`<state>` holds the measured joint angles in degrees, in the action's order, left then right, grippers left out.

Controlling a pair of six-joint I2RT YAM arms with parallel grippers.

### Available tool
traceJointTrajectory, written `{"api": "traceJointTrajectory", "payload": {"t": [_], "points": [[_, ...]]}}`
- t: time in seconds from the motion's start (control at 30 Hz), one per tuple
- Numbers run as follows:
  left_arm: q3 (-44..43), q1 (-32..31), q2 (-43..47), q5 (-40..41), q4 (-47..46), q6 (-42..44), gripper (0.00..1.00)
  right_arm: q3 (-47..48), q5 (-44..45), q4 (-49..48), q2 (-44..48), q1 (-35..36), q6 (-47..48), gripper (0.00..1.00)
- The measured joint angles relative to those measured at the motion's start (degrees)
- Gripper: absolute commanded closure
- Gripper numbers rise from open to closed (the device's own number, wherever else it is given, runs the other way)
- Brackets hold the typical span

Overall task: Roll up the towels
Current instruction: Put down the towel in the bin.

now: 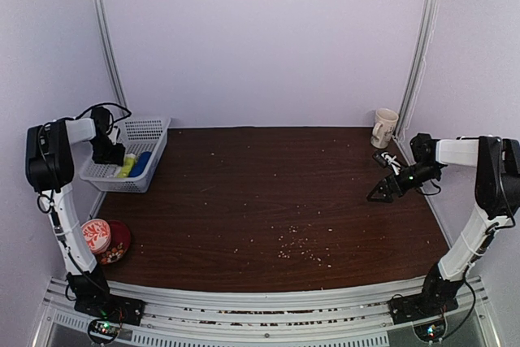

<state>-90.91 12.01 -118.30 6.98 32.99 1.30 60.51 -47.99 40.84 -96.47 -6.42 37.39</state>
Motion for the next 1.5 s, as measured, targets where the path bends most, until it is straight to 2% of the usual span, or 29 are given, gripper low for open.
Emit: {"api": "traceJointTrajectory", "payload": {"t": [0.1,0.33,0.5,0.87,1.5], "points": [[1.88,-0.72,3.45,0.72,0.09,-0.42,0.29,0.00,0.00,0.09,0.00,0.00,0.00,0.00],[5.88,-6.01,11.50,1.60,0.37,-1.05,0.32,0.00,0.02,0.11,0.00,0.00,0.15,0.00],[6.93,-8.59,10.45,2.60,1.81,-0.96,0.37,0.00,0.00,0.11,0.00,0.00,0.20,0.00],[6.91,-8.85,7.72,7.45,2.67,-0.22,0.48,0.00,-0.02,0.13,0.02,0.00,0.22,0.00],[6.97,-8.85,5.77,10.45,1.77,0.96,0.50,0.00,0.00,0.15,0.02,-0.02,0.39,0.00]]}}
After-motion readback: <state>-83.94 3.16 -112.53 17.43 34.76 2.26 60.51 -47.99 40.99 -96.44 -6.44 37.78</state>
